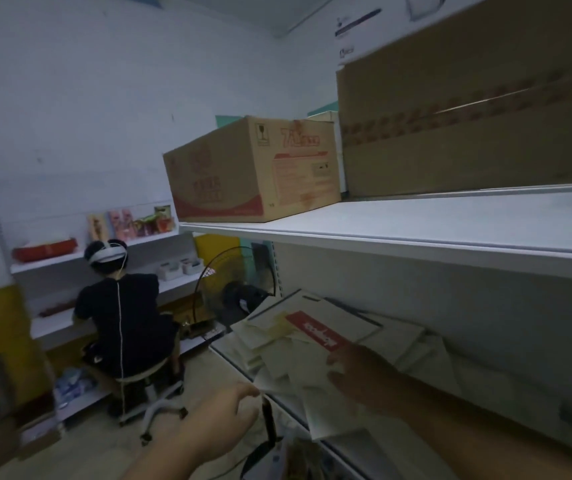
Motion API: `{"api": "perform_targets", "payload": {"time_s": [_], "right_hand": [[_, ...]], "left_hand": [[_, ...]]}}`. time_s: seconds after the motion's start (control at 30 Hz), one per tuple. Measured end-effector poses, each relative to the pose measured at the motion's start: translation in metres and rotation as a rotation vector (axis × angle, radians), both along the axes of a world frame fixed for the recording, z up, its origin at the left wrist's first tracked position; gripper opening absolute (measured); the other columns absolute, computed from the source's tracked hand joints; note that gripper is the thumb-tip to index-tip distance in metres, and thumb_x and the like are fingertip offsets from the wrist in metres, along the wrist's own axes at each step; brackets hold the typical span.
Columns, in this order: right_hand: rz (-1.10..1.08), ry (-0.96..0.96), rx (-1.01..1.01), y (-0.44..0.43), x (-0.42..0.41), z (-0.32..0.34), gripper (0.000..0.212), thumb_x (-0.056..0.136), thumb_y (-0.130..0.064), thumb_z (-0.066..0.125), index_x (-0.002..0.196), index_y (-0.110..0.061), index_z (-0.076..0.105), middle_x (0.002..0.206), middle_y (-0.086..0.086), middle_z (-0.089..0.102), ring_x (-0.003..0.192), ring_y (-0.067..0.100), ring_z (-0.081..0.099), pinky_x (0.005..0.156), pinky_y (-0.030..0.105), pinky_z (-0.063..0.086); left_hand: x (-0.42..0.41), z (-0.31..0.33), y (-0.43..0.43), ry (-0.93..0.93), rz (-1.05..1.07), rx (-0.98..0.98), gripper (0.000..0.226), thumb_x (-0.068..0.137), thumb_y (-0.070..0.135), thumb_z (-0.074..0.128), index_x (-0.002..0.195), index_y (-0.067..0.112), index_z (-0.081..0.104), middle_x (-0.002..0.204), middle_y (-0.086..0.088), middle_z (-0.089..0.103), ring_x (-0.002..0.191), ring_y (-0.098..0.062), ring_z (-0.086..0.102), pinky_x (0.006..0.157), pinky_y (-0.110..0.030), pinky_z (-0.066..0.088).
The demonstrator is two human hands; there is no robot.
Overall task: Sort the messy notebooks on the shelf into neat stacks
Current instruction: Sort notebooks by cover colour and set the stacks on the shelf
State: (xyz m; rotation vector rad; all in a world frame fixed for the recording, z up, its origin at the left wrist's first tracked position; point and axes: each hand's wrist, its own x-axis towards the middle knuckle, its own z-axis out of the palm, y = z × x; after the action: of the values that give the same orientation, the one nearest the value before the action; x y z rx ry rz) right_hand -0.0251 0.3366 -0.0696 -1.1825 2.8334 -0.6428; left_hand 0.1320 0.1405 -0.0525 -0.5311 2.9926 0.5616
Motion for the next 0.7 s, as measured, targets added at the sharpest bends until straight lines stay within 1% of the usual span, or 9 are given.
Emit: {"api": "perform_targets", "payload": {"time_s": [0.1, 0.23, 0.3, 0.37, 0.43, 0.5, 0.57, 0.63, 0.7], "right_hand": [[-0.008, 0.022, 0.013, -0.018, -0.021, -0.005, 0.037, 0.090, -0.037, 0.053, 0.125, -0.024, 0.054, 0.137, 0.002, 0.048, 0.122, 0.018, 0.050, 0.102, 0.027, 0.042], [-0.027, 0.122, 0.055, -0.039, -0.043, -0.009, 0.044, 0.090, -0.035, 0.051, 0.132, -0.020, 0.046, 0.137, 0.002, 0.044, 0.124, 0.020, 0.043, 0.103, 0.031, 0.040], [-0.062, 0.139, 0.089, -0.051, -0.049, -0.009, 0.051, 0.092, -0.034, 0.048, 0.139, -0.016, 0.038, 0.145, 0.004, 0.036, 0.130, 0.023, 0.037, 0.106, 0.034, 0.036], [-0.106, 0.141, 0.118, -0.064, -0.054, -0.012, 0.057, 0.095, -0.035, 0.045, 0.146, -0.016, 0.028, 0.154, 0.005, 0.023, 0.139, 0.023, 0.026, 0.113, 0.036, 0.027], [-0.169, 0.147, 0.176, -0.077, -0.060, -0.018, 0.060, 0.096, -0.038, 0.042, 0.148, -0.017, 0.022, 0.157, 0.006, 0.015, 0.143, 0.023, 0.018, 0.116, 0.037, 0.020], [-0.249, 0.153, 0.223, -0.086, -0.064, -0.026, 0.058, 0.095, -0.040, 0.042, 0.146, -0.018, 0.026, 0.154, 0.007, 0.023, 0.141, 0.023, 0.025, 0.115, 0.038, 0.023], [-0.314, 0.166, 0.180, -0.090, -0.066, -0.029, 0.048, 0.094, -0.036, 0.043, 0.140, -0.019, 0.039, 0.144, 0.005, 0.042, 0.130, 0.021, 0.041, 0.108, 0.032, 0.033], [-0.373, 0.131, 0.091, -0.090, -0.066, -0.024, 0.038, 0.094, -0.027, 0.046, 0.131, -0.023, 0.051, 0.132, -0.002, 0.055, 0.120, 0.017, 0.051, 0.100, 0.026, 0.040], [-0.444, 0.097, 0.077, -0.089, -0.064, -0.016, 0.033, 0.091, -0.021, 0.048, 0.121, -0.028, 0.061, 0.123, -0.005, 0.062, 0.114, 0.014, 0.056, 0.096, 0.026, 0.042]], "left_hand": [[-0.018, -0.014, -0.013, 0.015, -0.051, -0.008, 0.032, 0.093, 0.030, 0.048, 0.124, 0.030, 0.057, 0.133, 0.013, 0.050, 0.121, -0.005, 0.048, 0.091, -0.014, 0.035], [-0.063, -0.013, -0.034, 0.129, -0.048, -0.018, 0.037, 0.095, 0.030, 0.045, 0.130, 0.026, 0.052, 0.140, 0.006, 0.047, 0.125, -0.009, 0.046, 0.102, -0.023, 0.038], [-0.086, -0.011, -0.043, 0.155, -0.113, -0.053, 0.043, 0.094, 0.028, 0.044, 0.137, 0.024, 0.045, 0.149, 0.002, 0.035, 0.134, -0.014, 0.037, 0.109, -0.026, 0.033], [-0.107, -0.011, -0.053, 0.146, -0.194, -0.075, 0.047, 0.096, 0.029, 0.043, 0.142, 0.024, 0.038, 0.155, 0.001, 0.025, 0.141, -0.016, 0.027, 0.111, -0.026, 0.028], [-0.127, -0.018, -0.069, 0.148, -0.251, -0.023, 0.045, 0.097, 0.031, 0.042, 0.142, 0.024, 0.040, 0.153, 0.002, 0.031, 0.137, -0.016, 0.034, 0.105, -0.022, 0.032], [-0.141, -0.026, -0.089, 0.140, -0.305, 0.088, 0.039, 0.098, 0.029, 0.043, 0.136, 0.022, 0.048, 0.144, 0.003, 0.045, 0.127, -0.015, 0.046, 0.098, -0.018, 0.037], [-0.154, -0.034, -0.112, 0.139, -0.340, 0.287, 0.030, 0.096, 0.019, 0.047, 0.122, 0.015, 0.061, 0.128, 0.001, 0.057, 0.116, -0.015, 0.054, 0.096, -0.021, 0.043], [-0.165, -0.033, -0.132, 0.149, -0.275, 0.620, 0.020, 0.093, 0.010, 0.051, 0.104, 0.011, 0.068, 0.108, -0.004, 0.067, 0.099, -0.018, 0.064, 0.086, -0.029, 0.052], [-0.174, -0.029, -0.150, 0.118, -0.185, 0.920, 0.017, 0.094, 0.008, 0.051, 0.104, 0.006, 0.065, 0.099, -0.013, 0.070, 0.084, -0.021, 0.069, 0.068, -0.026, 0.056]]}}
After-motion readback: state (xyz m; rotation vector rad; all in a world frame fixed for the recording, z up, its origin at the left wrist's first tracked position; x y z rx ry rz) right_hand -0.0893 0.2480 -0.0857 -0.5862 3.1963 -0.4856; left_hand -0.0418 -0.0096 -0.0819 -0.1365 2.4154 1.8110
